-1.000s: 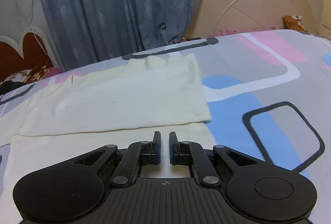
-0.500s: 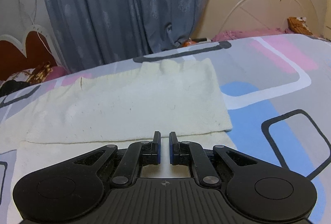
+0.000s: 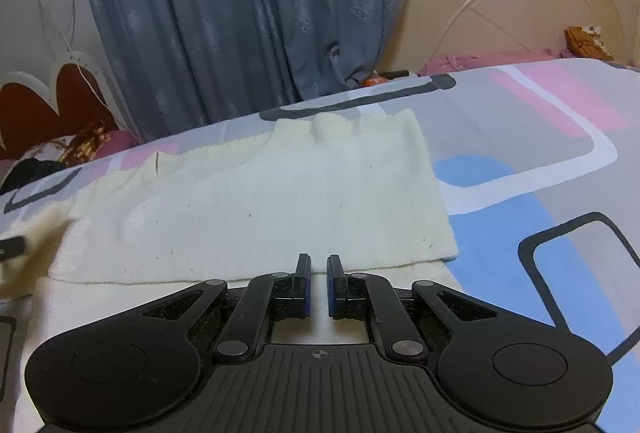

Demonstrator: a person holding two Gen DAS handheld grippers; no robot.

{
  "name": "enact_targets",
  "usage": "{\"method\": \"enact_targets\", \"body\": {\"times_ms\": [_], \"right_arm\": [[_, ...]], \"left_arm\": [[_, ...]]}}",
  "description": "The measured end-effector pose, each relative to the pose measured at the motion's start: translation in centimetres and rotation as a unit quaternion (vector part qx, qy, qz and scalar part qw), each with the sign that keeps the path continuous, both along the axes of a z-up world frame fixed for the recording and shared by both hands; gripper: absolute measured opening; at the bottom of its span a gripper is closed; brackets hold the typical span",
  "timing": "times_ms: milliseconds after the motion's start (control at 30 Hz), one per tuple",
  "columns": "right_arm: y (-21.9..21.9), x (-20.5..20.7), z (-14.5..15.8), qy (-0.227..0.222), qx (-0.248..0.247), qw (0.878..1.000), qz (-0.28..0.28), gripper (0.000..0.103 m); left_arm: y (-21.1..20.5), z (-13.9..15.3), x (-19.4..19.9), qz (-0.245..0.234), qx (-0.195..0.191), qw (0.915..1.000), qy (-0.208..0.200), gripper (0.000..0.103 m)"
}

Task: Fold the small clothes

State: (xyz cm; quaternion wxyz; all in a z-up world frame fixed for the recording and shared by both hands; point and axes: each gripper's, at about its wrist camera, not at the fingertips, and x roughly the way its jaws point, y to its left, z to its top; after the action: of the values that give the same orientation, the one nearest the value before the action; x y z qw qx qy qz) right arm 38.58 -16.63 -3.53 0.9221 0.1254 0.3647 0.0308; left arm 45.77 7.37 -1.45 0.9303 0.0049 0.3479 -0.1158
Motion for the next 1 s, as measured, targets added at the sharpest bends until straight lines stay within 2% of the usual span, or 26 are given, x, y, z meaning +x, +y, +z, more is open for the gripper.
{"method": "enact_targets", "body": {"times_ms": [200, 300, 333, 367, 433, 467, 500, 533, 567, 600, 633, 800, 867, 933, 1000], "right_arm": [[-2.3, 0.0, -0.5, 0.008, 0.025, 1.000, -0.005, 0.005], [-3.2, -0.1, -0.4, 0.005, 0.029, 1.000, -0.003, 0.005], [-3.6, -0.1, -0.4, 0.004, 0.037, 0.999, -0.002, 0.005], [-3.9, -0.1, -0.3, 0.002, 0.046, 0.999, -0.003, 0.005], [-4.2, 0.1, -0.2, 0.001, 0.050, 0.999, -0.005, 0.005], [-4.3, 0.3, -0.2, 0.003, 0.048, 0.999, -0.006, 0.006], [-4.2, 0.5, -0.1, 0.004, 0.047, 0.999, -0.005, 0.006], [-4.1, 0.6, -0.1, 0.003, 0.047, 0.999, -0.003, 0.011], [-3.9, 0.8, 0.0, 0.001, 0.049, 0.999, 0.000, 0.039], [-3.6, 0.8, 0.2, -0.009, 0.051, 0.999, 0.003, 0.058], [-3.2, 0.7, 0.4, -0.021, 0.051, 0.998, 0.007, 0.073], [0.4, 1.2, 0.5, -0.034, 0.094, 0.992, 0.078, 0.072], [2.6, 1.0, 0.7, -0.046, 0.076, 0.991, 0.097, 0.070], [4.7, 0.9, 0.7, -0.052, 0.067, 0.989, 0.124, 0.070], [7.2, 0.7, 0.6, -0.056, 0.033, 0.986, 0.155, 0.069]], "left_arm": [[-7.9, -2.5, 0.5, -0.063, 0.058, 0.9963, 0.009, 0.002], [-10.3, -3.7, 0.2, -0.084, 0.069, 0.9940, 0.016, 0.003], [-10.9, -4.0, 0.1, -0.088, 0.072, 0.9934, 0.016, 0.006], [-11.5, -4.2, 0.0, -0.093, 0.072, 0.9929, 0.016, 0.011], [-12.2, -4.4, 0.1, -0.102, 0.064, 0.9926, 0.012, 0.049], [-12.2, -4.2, -0.2, -0.105, 0.057, 0.9928, 0.007, 0.056], [-11.7, -3.9, -0.7, -0.102, 0.051, 0.9935, -0.003, 0.064], [-11.0, -3.7, -1.3, -0.092, 0.051, 0.9944, -0.013, 0.064], [-10.0, -3.5, -1.8, -0.074, 0.053, 0.9957, -0.018, 0.064], [-8.9, -3.3, -2.2, -0.053, 0.052, 0.9970, -0.021, 0.064], [-7.2, -3.0, -2.9, -0.024, 0.049, 0.9981, -0.027, 0.064], [1.0, -2.7, -6.0, 0.098, 0.056, 0.9926, -0.046, 0.063], [3.3, -3.0, -6.5, 0.119, 0.050, 0.9911, -0.032, 0.063], [4.5, -3.4, -6.8, 0.126, 0.063, 0.9898, -0.019, 0.063], [5.3, -3.6, -7.2, 0.128, 0.064, 0.9896, -0.013, 0.062]]}}
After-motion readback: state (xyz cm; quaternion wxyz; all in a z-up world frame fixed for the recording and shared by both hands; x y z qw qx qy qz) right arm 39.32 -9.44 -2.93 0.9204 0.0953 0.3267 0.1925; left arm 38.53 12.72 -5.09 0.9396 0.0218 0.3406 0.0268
